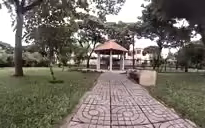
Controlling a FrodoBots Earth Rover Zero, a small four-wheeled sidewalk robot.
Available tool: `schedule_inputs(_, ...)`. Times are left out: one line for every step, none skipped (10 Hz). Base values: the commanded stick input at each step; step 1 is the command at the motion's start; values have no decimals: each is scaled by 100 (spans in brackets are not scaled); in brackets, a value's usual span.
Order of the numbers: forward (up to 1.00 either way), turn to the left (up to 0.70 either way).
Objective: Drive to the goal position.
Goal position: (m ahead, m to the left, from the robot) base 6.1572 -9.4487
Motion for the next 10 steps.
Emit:
schedule_inputs(100,-12)
schedule_inputs(100,0)
schedule_inputs(100,0)
schedule_inputs(100,0)
schedule_inputs(100,0)
schedule_inputs(100,0)
schedule_inputs(100,0)
schedule_inputs(100,0)
schedule_inputs(100,0)
schedule_inputs(100,0)
